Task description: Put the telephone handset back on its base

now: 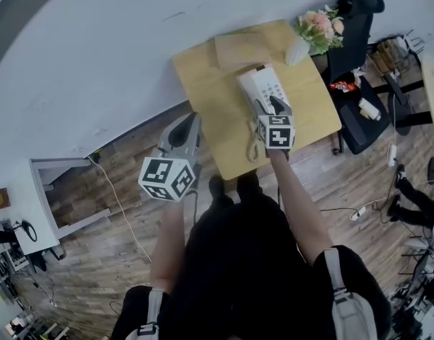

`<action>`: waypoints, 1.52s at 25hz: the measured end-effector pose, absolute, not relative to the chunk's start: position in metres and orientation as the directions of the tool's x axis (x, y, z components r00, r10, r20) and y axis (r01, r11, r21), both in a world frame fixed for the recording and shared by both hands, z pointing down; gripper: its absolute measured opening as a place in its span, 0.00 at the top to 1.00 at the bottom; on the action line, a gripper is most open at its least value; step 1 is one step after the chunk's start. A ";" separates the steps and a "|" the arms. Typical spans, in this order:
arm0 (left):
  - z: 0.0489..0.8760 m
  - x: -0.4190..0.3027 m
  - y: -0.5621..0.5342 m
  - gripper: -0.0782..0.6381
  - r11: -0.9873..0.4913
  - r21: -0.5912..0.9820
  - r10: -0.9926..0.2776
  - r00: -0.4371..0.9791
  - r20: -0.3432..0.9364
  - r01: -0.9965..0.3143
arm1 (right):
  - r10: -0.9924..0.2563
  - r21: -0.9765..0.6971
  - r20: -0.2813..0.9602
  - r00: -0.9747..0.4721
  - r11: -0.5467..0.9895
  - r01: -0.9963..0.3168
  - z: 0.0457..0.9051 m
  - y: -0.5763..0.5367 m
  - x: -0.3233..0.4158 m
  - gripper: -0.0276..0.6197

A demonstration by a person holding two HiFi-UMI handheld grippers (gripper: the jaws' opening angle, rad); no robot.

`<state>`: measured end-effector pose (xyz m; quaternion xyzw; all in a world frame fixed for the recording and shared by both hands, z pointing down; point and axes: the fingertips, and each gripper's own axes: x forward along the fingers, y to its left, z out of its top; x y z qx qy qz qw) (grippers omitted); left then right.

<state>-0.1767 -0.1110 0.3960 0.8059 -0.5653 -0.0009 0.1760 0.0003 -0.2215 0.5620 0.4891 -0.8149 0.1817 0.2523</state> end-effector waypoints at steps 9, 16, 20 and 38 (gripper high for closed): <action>0.395 -0.141 -0.112 0.88 -0.446 0.294 -0.844 0.507 0.177 -0.845 | -0.782 -0.072 0.493 -0.380 0.399 -0.914 0.509 -0.181 0.017 0.68; 0.390 -0.113 -0.100 0.88 -0.536 0.290 -0.789 0.593 0.161 -0.793 | -0.828 -0.077 0.429 -0.361 0.365 -0.928 0.473 -0.144 0.030 0.70; 0.387 -0.106 -0.087 0.88 -0.568 0.286 -0.769 0.621 0.152 -0.772 | -0.843 -0.083 0.396 -0.365 0.363 -0.928 0.459 -0.124 0.030 0.72; 0.385 -0.094 -0.054 0.88 -0.639 0.294 -0.711 0.692 0.129 -0.711 | -0.850 -0.190 0.297 -0.436 0.395 -0.899 0.414 -0.060 0.013 0.89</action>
